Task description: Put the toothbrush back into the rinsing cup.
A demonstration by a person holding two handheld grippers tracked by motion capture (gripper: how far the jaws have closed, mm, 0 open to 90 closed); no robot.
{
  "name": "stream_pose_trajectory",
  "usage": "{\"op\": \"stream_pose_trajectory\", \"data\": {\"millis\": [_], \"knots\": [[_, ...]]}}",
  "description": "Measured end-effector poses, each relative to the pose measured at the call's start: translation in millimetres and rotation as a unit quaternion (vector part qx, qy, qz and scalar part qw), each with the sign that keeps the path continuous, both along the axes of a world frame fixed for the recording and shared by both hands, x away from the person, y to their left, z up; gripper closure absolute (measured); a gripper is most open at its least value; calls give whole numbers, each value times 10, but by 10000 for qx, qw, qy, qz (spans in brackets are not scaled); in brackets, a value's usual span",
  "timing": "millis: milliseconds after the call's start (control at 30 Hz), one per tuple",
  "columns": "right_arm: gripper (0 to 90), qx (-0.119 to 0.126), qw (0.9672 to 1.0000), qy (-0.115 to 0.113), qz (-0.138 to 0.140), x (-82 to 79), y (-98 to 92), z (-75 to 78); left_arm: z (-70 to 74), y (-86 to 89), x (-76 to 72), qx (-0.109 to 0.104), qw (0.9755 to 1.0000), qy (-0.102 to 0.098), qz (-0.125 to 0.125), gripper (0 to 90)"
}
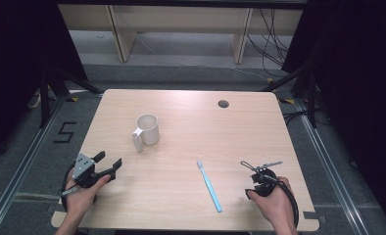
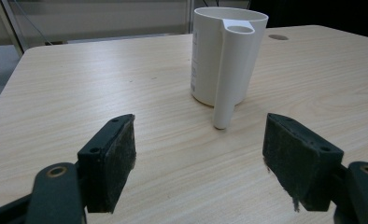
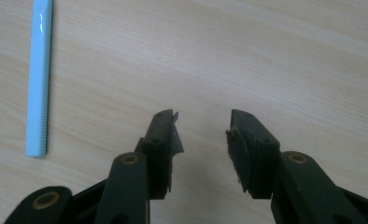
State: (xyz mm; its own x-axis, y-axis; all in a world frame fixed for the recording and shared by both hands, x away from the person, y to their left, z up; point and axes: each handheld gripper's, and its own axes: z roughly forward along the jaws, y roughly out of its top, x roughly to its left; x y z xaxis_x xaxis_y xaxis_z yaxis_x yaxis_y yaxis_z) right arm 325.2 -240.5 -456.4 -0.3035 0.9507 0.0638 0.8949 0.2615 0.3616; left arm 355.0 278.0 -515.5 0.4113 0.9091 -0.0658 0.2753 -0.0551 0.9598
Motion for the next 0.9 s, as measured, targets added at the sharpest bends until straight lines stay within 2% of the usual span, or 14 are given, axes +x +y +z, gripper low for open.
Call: {"op": "stream_pose_trajectory", "data": {"millis": [200,267,300,333,367,400,433,533,600,633,733,767,833,900], "knots": [[625,-128,9996,250,-62,40,36,-1,-8,-19,1,25,10000,-17,-29,251],[632,-95,9994,313,119,73,22,-6,-13,-24,2,53,10000,5,-16,251],[634,-170,9988,461,-11,86,46,11,-24,-30,8,55,10000,-15,-14,251],[634,-194,9988,418,138,107,27,6,-24,-30,8,55,10000,-15,-14,251],[634,-200,9981,580,27,112,51,23,-32,-35,15,34,10000,-60,-48,251],[634,-200,9981,580,27,112,51,23,-32,-35,15,34,10000,-60,-48,251],[634,-231,9970,729,87,134,54,37,-33,-37,15,43,10000,-71,-48,251],[634,-245,9965,798,96,149,62,41,-28,-36,3,107,9999,-3,-5,252],[636,-239,9946,989,184,167,84,45,-36,-40,1,123,9999,-16,-4,252],[636,-113,9943,1023,261,176,81,41,-40,-41,-1,123,9999,-6,-4,253],[636,-144,9936,1103,179,177,138,38,-45,-42,-2,126,9999,1,0,253],[636,-362,9939,1008,247,191,174,42,-51,-43,2,118,9999,-49,-15,254],[636,-363,9935,1041,278,199,201,43,-52,-44,-1,128,9999,-67,-4,254],[636,-203,9931,1103,336,211,219,38,-57,-45,2,124,9999,-89,-15,255]]}}
